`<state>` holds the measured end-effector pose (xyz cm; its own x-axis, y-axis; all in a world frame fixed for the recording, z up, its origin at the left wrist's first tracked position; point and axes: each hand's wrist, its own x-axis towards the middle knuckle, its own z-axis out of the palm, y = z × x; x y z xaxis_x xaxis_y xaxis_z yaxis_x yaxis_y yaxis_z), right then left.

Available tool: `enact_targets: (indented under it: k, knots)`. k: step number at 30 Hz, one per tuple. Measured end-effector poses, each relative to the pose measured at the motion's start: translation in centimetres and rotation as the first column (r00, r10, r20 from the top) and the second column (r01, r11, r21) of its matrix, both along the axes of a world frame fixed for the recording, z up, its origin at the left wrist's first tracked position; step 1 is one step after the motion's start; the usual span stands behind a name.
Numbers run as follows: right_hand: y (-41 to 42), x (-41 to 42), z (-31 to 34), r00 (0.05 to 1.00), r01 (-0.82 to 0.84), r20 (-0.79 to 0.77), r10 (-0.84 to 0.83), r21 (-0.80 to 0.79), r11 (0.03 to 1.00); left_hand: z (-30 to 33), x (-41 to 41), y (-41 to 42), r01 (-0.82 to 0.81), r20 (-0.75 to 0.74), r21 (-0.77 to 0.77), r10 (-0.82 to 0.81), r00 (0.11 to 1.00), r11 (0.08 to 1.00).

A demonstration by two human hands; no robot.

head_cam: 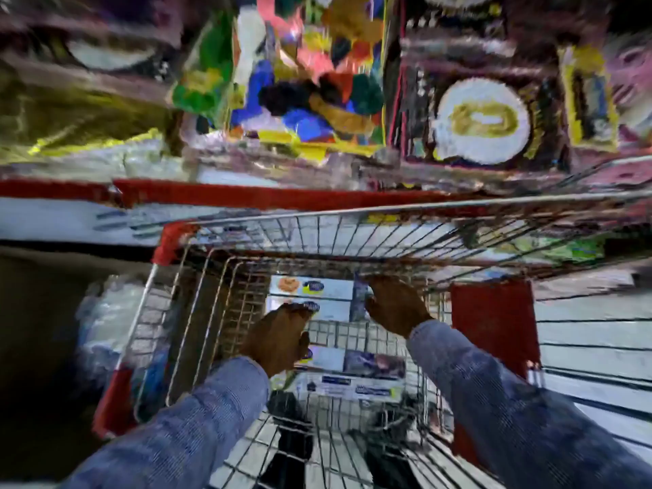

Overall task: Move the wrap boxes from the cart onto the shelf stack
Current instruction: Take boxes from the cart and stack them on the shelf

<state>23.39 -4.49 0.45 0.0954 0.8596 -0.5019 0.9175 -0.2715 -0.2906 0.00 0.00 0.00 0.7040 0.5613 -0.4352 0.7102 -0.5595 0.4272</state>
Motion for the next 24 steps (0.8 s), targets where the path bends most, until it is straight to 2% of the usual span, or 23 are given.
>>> enact_targets:
  k: [2, 5, 7, 9, 13, 21, 24]
  knots:
    - [1.4, -0.1, -2.3, 0.999, -0.042, 0.018, 0.043, -0.031, 0.999, -2.6, 0.2, 0.5, 0.037, 0.069, 0.087, -0.043, 0.997, 0.996]
    - [3.2, 0.1, -6.7, 0.993, -0.119, 0.005, 0.120, -0.080, 0.990, -4.8, 0.7, 1.2, -0.012, 0.072, 0.132, 0.002, 0.997, 0.991]
    - [3.4, 0.2, -8.9, 0.985, -0.175, -0.024, 0.173, -0.111, 0.978, -6.4, 0.8, 1.3, 0.033, 0.100, 0.127, -0.046, 0.994, 0.991]
    - [3.7, 0.2, -8.6, 0.971, -0.236, 0.014, 0.239, -0.124, 0.964, -7.3, 0.8, 1.5, 0.130, 0.047, 0.189, -0.141, 0.989, 0.973]
    - [4.4, 0.9, -9.0, 0.950, -0.313, -0.020, 0.312, -0.091, 0.946, -8.2, 1.1, 1.6, 0.194, -0.049, 0.198, -0.188, 0.981, 0.961]
    - [5.6, 1.6, -9.4, 0.910, -0.415, -0.023, 0.415, -0.098, 0.904, -10.3, 1.6, 2.2, 0.134, -0.068, 0.197, -0.123, 0.990, 0.971]
    - [5.5, 1.9, -9.8, 0.906, -0.424, -0.025, 0.424, -0.069, 0.903, -10.7, 2.0, 1.9, 0.135, -0.103, 0.263, -0.111, 0.988, 0.955]
